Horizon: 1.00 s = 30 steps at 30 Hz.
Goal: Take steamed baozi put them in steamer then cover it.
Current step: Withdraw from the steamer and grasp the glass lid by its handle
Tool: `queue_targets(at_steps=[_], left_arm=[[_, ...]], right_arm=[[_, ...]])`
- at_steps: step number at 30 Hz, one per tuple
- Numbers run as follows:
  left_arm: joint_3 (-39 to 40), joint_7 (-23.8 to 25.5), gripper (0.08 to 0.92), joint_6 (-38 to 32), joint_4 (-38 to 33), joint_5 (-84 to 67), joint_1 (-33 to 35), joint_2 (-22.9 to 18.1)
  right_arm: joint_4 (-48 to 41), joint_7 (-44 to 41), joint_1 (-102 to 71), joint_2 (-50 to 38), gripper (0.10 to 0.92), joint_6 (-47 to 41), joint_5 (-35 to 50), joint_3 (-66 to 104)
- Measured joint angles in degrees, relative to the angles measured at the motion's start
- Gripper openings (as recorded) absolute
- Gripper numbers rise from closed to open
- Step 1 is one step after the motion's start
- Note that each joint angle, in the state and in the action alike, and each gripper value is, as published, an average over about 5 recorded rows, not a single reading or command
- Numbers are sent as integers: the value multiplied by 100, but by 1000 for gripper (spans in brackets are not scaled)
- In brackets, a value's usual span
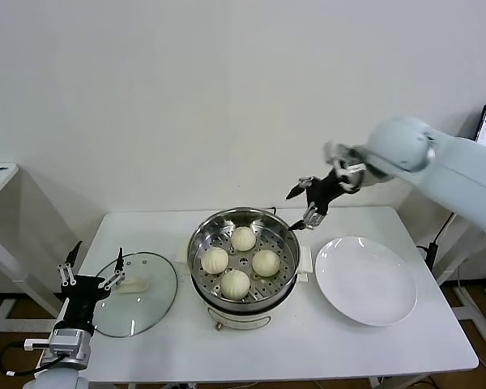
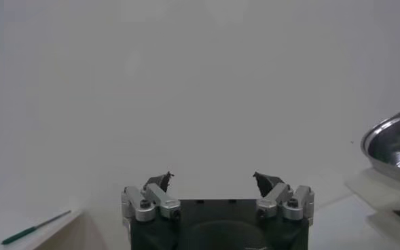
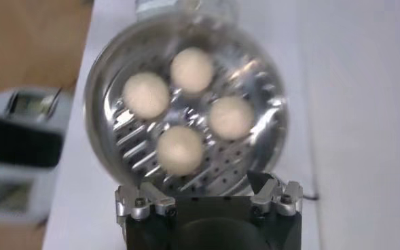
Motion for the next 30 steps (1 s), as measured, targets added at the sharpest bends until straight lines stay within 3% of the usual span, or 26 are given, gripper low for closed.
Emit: queue_targets(at_steps=[5, 11, 19, 30], left_arm=[[63, -4, 823, 32, -3, 87, -59, 0], [130, 17, 823, -22, 99, 182, -155, -20], [136, -7, 823, -206, 288, 247, -169, -26], [161, -107, 823, -529, 555, 545, -30, 25]], right_arm=[[310, 1186, -1870, -362, 823, 623, 416, 1882], [750, 2513, -4183, -105, 823, 1342, 589, 4181], [1481, 3828, -7008, 1099, 823, 2244, 232, 6496], [2077, 4629, -9518, 2982, 823, 3433, -620, 7509]])
